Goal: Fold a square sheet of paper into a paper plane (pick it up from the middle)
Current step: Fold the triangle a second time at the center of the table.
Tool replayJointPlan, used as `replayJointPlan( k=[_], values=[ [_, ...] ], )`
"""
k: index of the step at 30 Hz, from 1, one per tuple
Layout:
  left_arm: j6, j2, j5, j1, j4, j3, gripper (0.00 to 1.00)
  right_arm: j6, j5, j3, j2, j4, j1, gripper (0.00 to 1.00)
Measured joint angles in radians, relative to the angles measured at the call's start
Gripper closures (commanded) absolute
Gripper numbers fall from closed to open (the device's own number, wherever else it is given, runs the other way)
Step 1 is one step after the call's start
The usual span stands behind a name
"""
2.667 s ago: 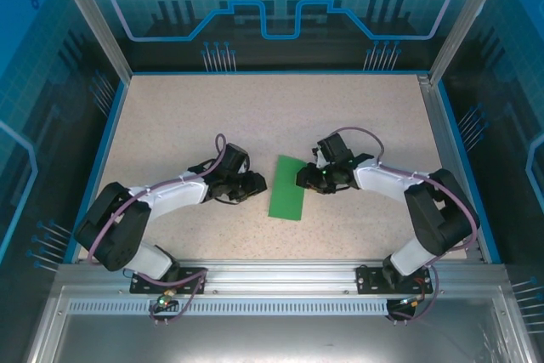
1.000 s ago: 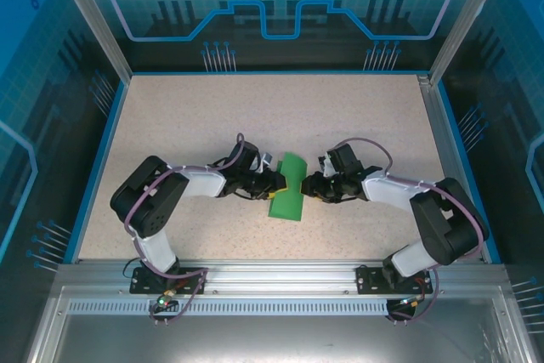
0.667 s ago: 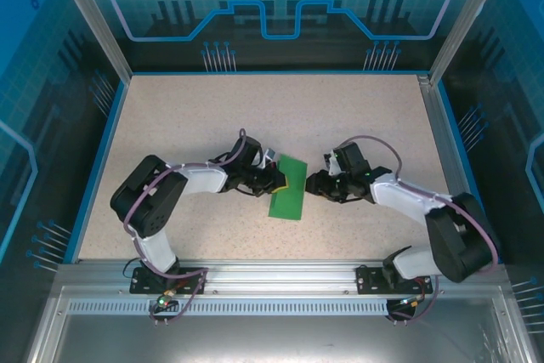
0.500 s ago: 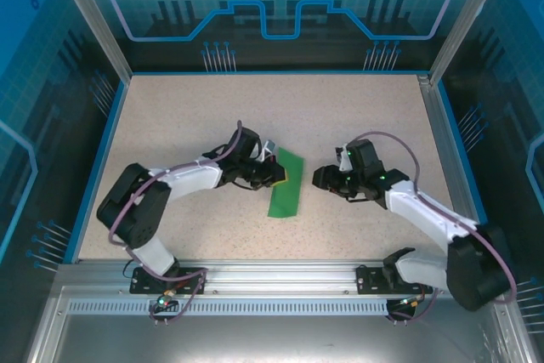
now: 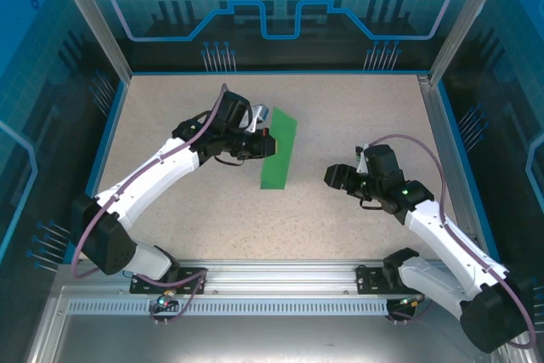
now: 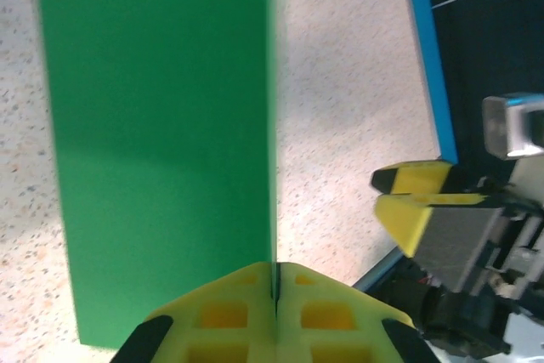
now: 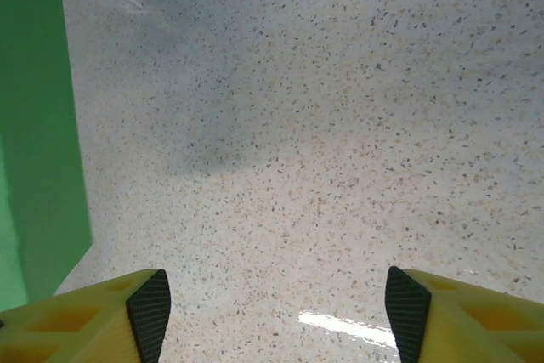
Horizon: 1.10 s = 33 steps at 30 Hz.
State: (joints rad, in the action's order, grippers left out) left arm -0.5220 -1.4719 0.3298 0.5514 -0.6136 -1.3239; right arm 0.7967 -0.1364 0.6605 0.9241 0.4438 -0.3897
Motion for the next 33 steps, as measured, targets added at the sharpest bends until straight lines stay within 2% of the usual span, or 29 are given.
replayJointPlan(
  k=[7,13,18,23,26,30,32,33],
  values=[
    [-0.008,-0.151,0.001,0.0,0.053,0.054,1.0,-0.013,-0.006,0.005,0.041,-0.022,0.003,0.23],
    [-0.073,-0.243,0.007,0.001,0.124,0.148,0.99,-0.058,-0.079,0.079,0.194,-0.056,0.008,0.23],
    [-0.123,-0.248,0.007,0.001,0.161,0.16,0.87,-0.111,-0.193,0.186,0.332,-0.06,0.014,0.25],
    [-0.151,-0.249,0.006,0.003,0.193,0.166,0.86,-0.153,-0.243,0.186,0.341,-0.042,0.005,0.24],
    [-0.161,-0.249,0.006,0.003,0.212,0.19,0.84,-0.178,-0.27,0.162,0.342,-0.049,-0.02,0.24],
    [-0.17,-0.248,0.002,0.003,0.215,0.226,0.76,-0.198,-0.28,0.157,0.382,-0.053,-0.094,0.24],
    [-0.167,-0.248,-0.003,0.003,0.206,0.227,0.7,-0.204,-0.257,0.157,0.397,-0.052,-0.145,0.24],
    [-0.163,-0.248,-0.005,0.003,0.203,0.227,0.71,-0.206,-0.237,0.159,0.399,-0.05,-0.172,0.24]
  ],
)
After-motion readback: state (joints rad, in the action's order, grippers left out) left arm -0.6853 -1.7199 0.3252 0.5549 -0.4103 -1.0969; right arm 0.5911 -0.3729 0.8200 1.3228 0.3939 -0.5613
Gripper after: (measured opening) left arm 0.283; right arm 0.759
